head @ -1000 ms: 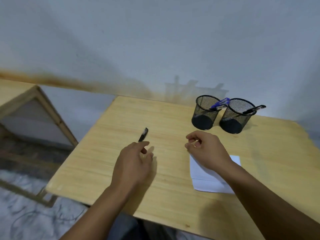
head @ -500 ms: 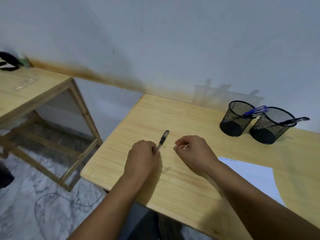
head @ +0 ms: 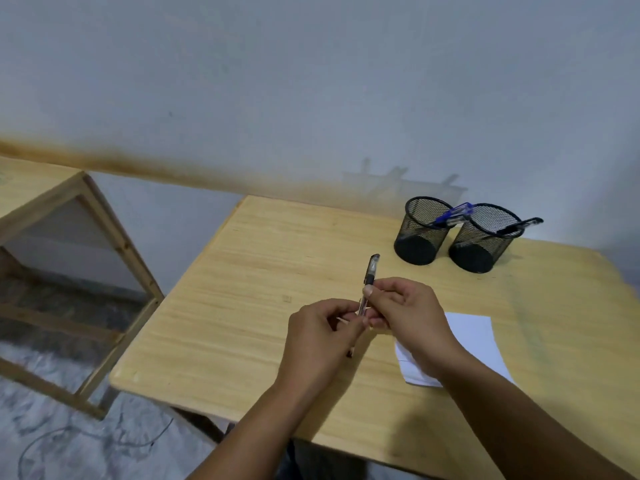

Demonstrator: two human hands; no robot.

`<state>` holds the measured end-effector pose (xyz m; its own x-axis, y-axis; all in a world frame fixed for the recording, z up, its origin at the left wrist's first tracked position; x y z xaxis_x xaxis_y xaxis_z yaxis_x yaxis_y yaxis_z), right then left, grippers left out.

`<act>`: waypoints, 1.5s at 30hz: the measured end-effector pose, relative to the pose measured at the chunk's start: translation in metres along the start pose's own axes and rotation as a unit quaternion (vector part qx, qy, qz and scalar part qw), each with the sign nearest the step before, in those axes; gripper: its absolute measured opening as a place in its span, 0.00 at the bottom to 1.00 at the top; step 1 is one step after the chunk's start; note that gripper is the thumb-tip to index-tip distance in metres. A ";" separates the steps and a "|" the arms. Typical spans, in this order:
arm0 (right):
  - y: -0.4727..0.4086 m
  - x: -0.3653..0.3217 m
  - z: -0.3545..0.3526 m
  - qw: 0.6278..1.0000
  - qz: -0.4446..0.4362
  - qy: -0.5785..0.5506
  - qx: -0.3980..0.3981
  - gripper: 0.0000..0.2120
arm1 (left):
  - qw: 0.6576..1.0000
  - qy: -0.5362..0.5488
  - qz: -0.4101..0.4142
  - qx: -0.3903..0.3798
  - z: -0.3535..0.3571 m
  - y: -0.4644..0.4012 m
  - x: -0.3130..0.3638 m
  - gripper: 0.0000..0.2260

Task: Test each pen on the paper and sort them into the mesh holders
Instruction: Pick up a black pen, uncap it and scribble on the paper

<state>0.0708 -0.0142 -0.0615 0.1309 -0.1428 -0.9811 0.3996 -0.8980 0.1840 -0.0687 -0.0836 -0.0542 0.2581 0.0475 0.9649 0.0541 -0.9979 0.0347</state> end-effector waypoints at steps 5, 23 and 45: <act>0.029 -0.009 -0.042 0.999 -0.009 0.029 0.042 0.03 | 0.999 0.009 0.016 -0.051 0.037 -0.015 0.012 0.08; 0.079 -0.003 -0.092 0.991 -0.006 0.112 0.077 0.03 | 0.978 0.144 -0.040 -0.143 0.093 -0.042 0.036 0.04; 0.076 0.003 -0.075 0.986 -0.004 0.106 0.131 0.13 | 0.977 0.177 -0.084 -0.082 0.086 -0.045 0.026 0.05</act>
<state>0.1693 -0.0522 -0.0458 0.3260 -0.0693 -0.9428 0.1572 -0.9795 0.1264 0.0181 -0.0342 -0.0533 -0.0916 0.2224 0.9706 -0.0961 -0.9722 0.2137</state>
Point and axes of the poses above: each hand's wrist, its own y-axis away from the middle knuckle, its own z-axis out of the palm, x = y × z, the point moved 5 cm from there along -y, towards the middle knuckle, and after that the axes turned 13 degrees about -x, right-handed, at the moved point
